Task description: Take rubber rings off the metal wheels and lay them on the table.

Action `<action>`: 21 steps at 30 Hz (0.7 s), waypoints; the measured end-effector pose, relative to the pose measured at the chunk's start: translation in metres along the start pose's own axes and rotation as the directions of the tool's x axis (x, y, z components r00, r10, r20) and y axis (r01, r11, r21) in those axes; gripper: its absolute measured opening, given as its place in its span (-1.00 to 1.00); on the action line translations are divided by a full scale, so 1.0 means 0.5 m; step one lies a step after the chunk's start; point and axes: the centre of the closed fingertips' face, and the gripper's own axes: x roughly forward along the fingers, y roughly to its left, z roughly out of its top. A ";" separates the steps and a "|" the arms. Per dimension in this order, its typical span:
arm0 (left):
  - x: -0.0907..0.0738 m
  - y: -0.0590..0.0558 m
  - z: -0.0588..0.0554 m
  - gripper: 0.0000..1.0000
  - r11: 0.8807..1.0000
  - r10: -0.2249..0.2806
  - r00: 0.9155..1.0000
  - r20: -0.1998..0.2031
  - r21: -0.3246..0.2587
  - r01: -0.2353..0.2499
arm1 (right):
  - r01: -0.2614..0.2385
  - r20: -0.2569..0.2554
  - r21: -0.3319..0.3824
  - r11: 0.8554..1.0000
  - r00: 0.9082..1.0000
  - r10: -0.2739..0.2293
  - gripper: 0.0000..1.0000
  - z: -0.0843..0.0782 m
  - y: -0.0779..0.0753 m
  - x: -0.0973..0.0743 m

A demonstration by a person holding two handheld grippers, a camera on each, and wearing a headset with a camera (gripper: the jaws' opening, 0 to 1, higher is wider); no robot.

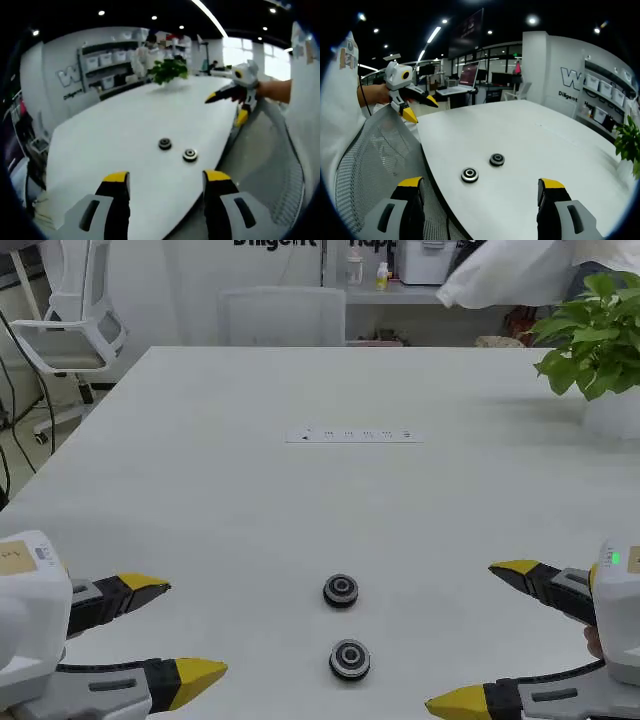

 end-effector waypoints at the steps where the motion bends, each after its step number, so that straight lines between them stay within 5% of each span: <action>1: 0.000 0.000 0.000 0.21 1.000 -0.001 1.000 0.000 0.000 0.001 | 0.000 0.001 -0.001 1.000 1.000 0.000 0.70 0.001 0.000 0.000; 21: 0.003 -0.003 -0.009 0.21 1.000 -0.013 1.000 -0.007 -0.001 0.013 | 0.005 -0.002 0.006 1.000 1.000 -0.005 0.58 -0.007 0.000 0.000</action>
